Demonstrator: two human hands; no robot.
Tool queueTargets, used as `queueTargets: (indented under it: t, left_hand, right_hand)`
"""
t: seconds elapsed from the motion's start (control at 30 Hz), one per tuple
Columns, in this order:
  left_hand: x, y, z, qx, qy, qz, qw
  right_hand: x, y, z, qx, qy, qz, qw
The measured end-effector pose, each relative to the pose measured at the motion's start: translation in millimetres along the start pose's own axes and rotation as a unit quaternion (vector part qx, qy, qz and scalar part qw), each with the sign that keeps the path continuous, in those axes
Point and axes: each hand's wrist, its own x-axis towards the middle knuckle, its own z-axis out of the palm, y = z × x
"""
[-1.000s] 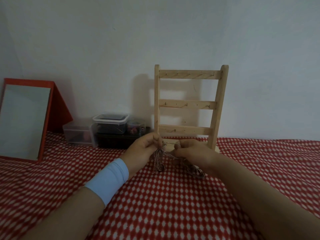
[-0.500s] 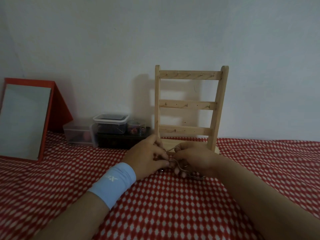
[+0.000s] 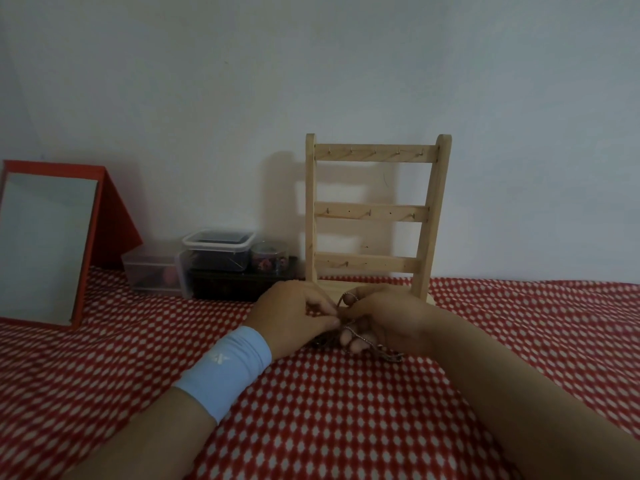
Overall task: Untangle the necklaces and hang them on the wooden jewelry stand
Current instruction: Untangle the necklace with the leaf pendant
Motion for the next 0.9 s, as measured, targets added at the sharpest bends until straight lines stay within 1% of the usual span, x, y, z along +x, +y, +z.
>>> queueTargets:
  t: [0.1, 0.17, 0.23, 0.3, 0.47, 0.6, 0.63, 0.67, 0.7, 0.73, 0.77, 0.8, 0.83, 0.87, 0.9]
  left_hand:
    - [-1.1, 2.0, 2.3, 0.063, 0.037, 0.101, 0.992]
    - [-0.6, 5.6, 3.2, 0.074, 0.053, 0.133, 0.987]
    - [0.8, 7.0, 4.5, 0.105, 0.044, 0.150, 0.982]
    - [1.0, 7.2, 5.7, 0.136, 0.017, 0.159, 0.978]
    - [0.8, 12.5, -0.2, 0.132, -0.044, 0.155, 0.978]
    - [1.4, 11.6, 0.2, 0.226, -0.073, 0.182, 0.954]
    - [0.9, 10.2, 2.2, 0.214, -0.074, 0.170, 0.959]
    - [0.5, 10.7, 3.0, 0.167, -0.069, 0.134, 0.974]
    - [-0.7, 12.4, 2.7, 0.091, -0.065, 0.068, 0.991]
    - [-0.9, 13.5, 1.3, 0.000, -0.063, -0.010, 0.998]
    - [-1.0, 13.2, -0.5, -0.097, -0.060, -0.080, 0.990]
    - [-1.2, 10.9, -1.9, -0.189, -0.055, -0.132, 0.972]
    - [-2.0, 9.5, -3.0, -0.269, -0.051, -0.163, 0.948]
    - [-2.7, 8.9, -5.2, -0.319, -0.050, -0.176, 0.930]
    - [-3.0, 10.6, -9.1, -0.329, -0.054, -0.182, 0.925]
  right_hand:
    - [0.0, -1.5, -1.1, 0.049, 0.002, 0.002, 0.999]
    - [-0.3, -2.2, -3.0, 0.053, 0.002, 0.004, 0.999]
    - [-1.3, -2.3, -3.2, 0.028, -0.006, 0.012, 1.000]
    - [-2.1, -1.6, -2.6, 0.002, -0.011, 0.022, 1.000]
    - [-3.3, -0.3, 2.4, -0.017, -0.016, 0.045, 0.999]
    - [-7.9, -2.5, 6.6, -0.010, -0.007, 0.043, 0.999]
    - [-9.1, -3.5, 5.9, -0.011, -0.004, 0.041, 0.999]
    - [-10.2, -5.1, 4.3, -0.016, 0.007, 0.041, 0.999]
    - [-10.9, -6.5, 2.8, -0.022, 0.029, 0.041, 0.998]
    - [-11.3, -7.7, 1.0, -0.031, 0.062, 0.039, 0.997]
    - [-10.9, -8.6, -1.2, -0.037, 0.101, 0.032, 0.994]
    - [-10.3, -9.8, -2.6, -0.043, 0.140, 0.022, 0.989]
    - [-9.4, -11.3, -3.3, -0.056, 0.174, 0.009, 0.983]
    - [-8.7, -12.7, -4.8, -0.084, 0.204, -0.005, 0.975]
    - [-8.2, -14.2, -6.7, -0.120, 0.230, -0.017, 0.966]
